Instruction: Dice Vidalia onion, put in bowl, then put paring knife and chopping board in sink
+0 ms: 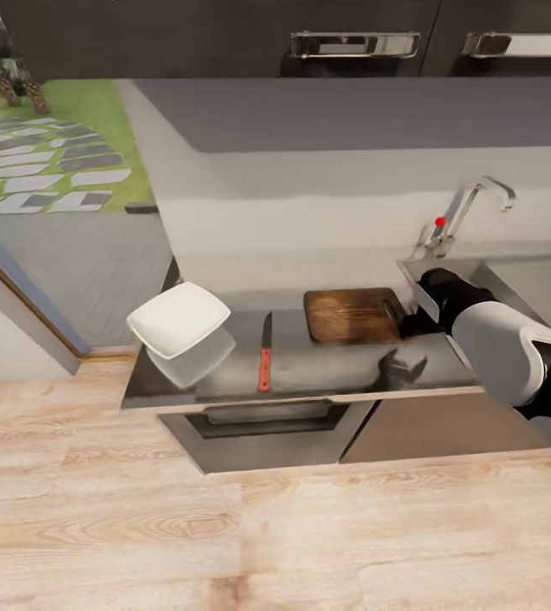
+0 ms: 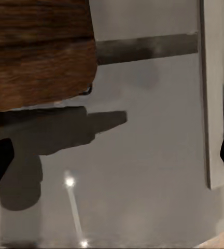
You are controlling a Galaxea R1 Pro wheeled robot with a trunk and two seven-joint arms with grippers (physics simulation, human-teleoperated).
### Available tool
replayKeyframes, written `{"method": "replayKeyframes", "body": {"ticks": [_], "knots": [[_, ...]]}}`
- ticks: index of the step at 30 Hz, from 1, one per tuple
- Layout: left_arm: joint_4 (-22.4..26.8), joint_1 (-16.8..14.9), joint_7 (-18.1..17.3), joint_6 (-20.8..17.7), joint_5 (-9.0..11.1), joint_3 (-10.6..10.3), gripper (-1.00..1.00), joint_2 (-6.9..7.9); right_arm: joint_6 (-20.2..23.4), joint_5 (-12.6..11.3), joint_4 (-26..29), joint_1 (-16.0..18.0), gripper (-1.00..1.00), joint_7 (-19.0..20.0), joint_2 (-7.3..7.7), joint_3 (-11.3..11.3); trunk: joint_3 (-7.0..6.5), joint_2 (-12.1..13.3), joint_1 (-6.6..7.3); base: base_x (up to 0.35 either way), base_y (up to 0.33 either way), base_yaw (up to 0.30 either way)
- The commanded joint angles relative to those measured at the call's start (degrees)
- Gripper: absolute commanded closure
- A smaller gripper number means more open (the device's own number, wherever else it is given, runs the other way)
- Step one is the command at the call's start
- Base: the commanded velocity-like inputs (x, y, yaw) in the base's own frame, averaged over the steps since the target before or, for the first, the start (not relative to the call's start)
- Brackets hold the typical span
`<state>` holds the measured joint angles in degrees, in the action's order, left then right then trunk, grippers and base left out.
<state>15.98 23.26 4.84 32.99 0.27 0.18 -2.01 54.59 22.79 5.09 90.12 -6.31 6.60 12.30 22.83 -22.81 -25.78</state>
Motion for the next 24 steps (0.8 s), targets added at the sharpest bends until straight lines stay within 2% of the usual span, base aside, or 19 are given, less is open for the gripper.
{"method": "replayKeyframes", "body": {"ticks": [1, 4, 9, 17, 22, 23, 24], "knots": [[0.10, 0.04, 0.17, 0.06, 0.01, 0.00, -1.00, -0.02, 0.07, -0.10, 0.19, 0.05, -1.00, -0.29, -0.01, 0.51, 0.09, -0.11, 0.00, -0.337, 0.000, 0.000], [0.10, 0.04, 0.17, 0.06, 0.00, 0.00, -1.00, -0.02, -0.18, -0.29, 0.44, 0.05, -1.00, 0.47, -0.01, 0.57, 0.09, -0.11, 0.00, -0.337, 0.000, 0.000], [0.10, 0.04, 0.17, 0.06, 0.01, 0.00, -1.00, -0.02, -3.12, -0.44, 0.54, 0.05, -1.00, 3.30, 0.01, 0.60, 0.09, -0.11, 0.00, -0.337, 0.000, 0.000], [0.10, 0.04, 0.17, 0.06, 0.04, 0.00, -1.00, -0.02, -4.32, -0.47, 0.40, 0.04, -1.00, 4.24, 0.22, 0.62, 0.09, -0.11, 0.00, -0.337, 0.000, 0.000], [0.10, 0.04, 0.17, 0.06, 0.07, 0.00, -1.00, -0.02, -10.76, -0.47, -0.71, -0.15, -1.00, 4.33, 0.34, 0.60, 0.09, -0.11, 0.00, -0.337, 0.000, 0.000], [0.10, 0.04, 0.17, 0.06, 0.08, 0.00, -1.00, -0.03, -14.28, -0.41, -1.85, -0.99, -1.00, 4.36, 0.53, 0.61, 0.09, -0.11, 0.00, -0.337, 0.000, 0.000], [0.10, 0.04, 0.17, 0.06, 0.08, 0.00, -1.00, -0.03, -15.05, -0.40, -2.02, -1.15, -1.00, 4.36, 0.56, 0.62, 0.09, -0.11, 0.00, -0.337, 0.000, 0.000]]}}
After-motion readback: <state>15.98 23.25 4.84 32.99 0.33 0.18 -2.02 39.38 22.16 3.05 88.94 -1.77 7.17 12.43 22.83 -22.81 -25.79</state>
